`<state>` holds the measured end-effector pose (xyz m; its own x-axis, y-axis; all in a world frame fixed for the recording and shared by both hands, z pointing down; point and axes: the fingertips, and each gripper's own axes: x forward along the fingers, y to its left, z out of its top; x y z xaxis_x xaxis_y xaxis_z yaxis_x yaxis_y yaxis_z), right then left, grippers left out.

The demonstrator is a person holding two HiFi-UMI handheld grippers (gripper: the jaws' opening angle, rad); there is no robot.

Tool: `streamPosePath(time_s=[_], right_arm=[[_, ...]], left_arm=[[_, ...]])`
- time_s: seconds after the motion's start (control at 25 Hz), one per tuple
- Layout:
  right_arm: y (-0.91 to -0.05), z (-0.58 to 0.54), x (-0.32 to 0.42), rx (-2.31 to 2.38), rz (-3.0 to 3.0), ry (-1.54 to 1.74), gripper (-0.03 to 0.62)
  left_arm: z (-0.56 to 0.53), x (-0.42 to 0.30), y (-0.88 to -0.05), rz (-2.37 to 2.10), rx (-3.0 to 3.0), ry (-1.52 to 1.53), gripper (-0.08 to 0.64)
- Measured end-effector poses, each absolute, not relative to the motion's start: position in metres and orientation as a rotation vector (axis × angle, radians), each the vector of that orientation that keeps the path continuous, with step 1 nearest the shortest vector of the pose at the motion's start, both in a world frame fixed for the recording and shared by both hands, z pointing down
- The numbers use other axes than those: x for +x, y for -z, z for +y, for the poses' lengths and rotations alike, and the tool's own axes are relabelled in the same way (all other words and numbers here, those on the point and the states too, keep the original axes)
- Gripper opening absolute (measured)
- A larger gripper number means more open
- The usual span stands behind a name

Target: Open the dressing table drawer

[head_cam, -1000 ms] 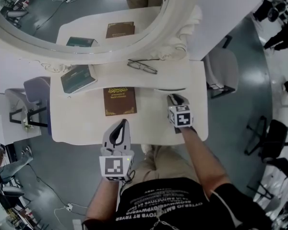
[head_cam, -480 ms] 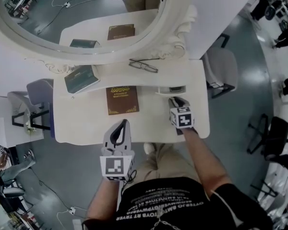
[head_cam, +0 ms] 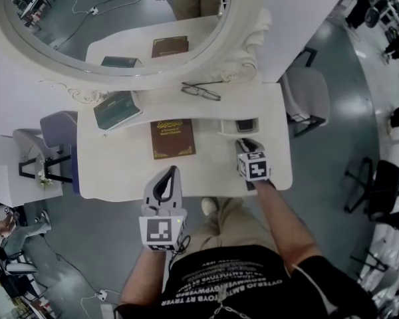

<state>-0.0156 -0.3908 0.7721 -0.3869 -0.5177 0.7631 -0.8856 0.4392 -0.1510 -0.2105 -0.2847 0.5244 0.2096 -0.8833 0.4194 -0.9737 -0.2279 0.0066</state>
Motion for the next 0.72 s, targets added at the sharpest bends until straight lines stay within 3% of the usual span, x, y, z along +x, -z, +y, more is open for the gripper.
streamPosePath(time_s=[0.72], right_arm=[[-0.768,-0.372,-0.018,1.176,-2.072,-0.757,0.086]], left_arm=[[-0.274,-0.217,-0.515,-1.764,2.267,-0.505,0.002]])
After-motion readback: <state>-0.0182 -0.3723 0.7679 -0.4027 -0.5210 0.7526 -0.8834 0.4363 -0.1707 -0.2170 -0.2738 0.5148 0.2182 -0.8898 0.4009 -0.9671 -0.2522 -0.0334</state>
